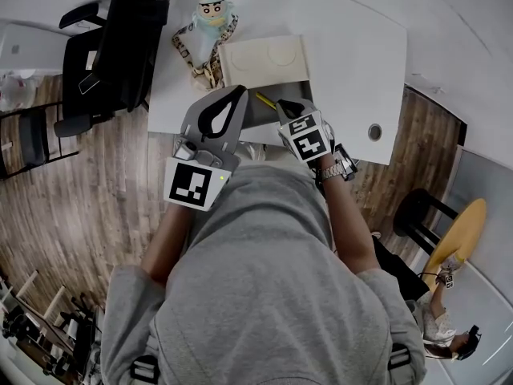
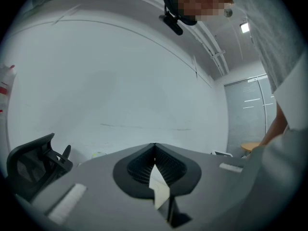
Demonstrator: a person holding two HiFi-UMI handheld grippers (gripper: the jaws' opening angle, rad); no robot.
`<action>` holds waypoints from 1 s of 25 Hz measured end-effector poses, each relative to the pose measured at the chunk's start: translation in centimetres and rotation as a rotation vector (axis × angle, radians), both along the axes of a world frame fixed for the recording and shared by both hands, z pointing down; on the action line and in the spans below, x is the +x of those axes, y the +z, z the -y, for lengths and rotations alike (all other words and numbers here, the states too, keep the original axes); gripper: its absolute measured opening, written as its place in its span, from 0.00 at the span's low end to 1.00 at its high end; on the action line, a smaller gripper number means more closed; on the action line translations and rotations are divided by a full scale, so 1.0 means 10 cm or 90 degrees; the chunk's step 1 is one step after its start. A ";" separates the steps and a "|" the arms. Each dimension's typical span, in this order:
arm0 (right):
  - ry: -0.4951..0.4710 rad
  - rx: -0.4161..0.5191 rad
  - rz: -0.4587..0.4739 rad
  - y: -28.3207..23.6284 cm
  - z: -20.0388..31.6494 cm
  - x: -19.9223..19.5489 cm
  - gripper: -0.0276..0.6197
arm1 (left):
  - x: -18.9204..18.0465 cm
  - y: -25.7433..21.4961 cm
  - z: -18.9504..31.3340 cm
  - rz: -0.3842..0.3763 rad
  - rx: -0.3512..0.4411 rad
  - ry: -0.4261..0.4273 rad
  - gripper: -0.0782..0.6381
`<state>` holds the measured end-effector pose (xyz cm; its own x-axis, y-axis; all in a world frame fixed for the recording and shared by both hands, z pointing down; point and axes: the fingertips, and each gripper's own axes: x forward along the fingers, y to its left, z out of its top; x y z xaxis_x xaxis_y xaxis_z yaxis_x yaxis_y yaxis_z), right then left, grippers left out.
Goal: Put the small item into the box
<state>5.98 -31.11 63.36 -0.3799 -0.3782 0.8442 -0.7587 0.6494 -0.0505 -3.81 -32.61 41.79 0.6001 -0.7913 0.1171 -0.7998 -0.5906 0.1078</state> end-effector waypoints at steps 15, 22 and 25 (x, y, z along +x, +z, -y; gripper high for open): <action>0.033 0.156 0.129 -1.12 0.08 -0.09 0.07 | 0.13 -0.12 -0.08 0.009 0.016 -0.005 0.11; 0.044 0.238 0.172 -1.71 0.09 -0.06 0.07 | 0.12 -0.26 -0.06 -0.023 0.050 -0.023 0.11; 0.062 0.275 0.209 -1.97 0.11 -0.04 0.07 | 0.12 -0.29 -0.09 -0.026 0.067 -0.024 0.11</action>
